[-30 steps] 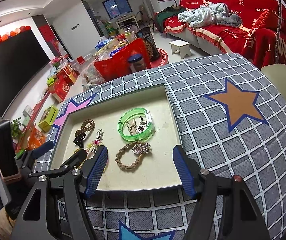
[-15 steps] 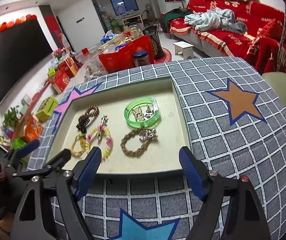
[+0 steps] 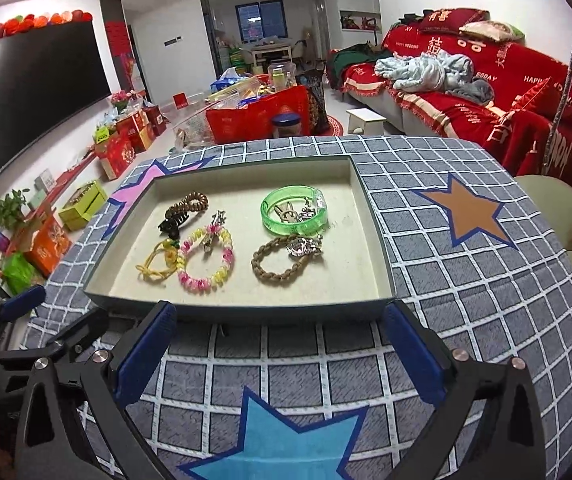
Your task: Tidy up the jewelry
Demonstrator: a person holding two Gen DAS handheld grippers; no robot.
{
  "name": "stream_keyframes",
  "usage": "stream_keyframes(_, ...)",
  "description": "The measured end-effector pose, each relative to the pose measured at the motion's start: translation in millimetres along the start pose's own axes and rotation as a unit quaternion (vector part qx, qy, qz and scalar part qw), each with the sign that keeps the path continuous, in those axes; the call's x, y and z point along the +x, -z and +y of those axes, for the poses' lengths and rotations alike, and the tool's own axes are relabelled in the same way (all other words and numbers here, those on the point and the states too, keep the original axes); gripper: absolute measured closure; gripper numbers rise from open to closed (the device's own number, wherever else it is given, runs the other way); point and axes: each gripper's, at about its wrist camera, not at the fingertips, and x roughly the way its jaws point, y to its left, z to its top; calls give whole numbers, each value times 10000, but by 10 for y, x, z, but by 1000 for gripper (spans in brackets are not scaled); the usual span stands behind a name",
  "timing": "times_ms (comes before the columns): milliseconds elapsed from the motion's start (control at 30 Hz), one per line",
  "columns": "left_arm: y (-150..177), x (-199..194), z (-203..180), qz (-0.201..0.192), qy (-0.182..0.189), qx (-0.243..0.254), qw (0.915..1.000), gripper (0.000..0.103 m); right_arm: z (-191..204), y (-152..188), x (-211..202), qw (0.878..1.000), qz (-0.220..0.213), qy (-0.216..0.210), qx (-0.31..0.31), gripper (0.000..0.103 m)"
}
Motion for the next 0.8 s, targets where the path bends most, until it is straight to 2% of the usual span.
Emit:
stream_keyframes(233, 134, -118, 10, -140, -271, -75, 9995, 0, 25, 99, -60, 9999, -22, 157, -38, 0)
stream_keyframes(467, 177, -147, 46, -130, -318, -155, 9993, 0, 41, 150, -111, 9993, -92, 322, -146, 0)
stream_keyframes(800, 213, -127, 32, -108, -376, -101, 9992, 0, 41, 152, -127, 9993, -107, 342, -145, 0)
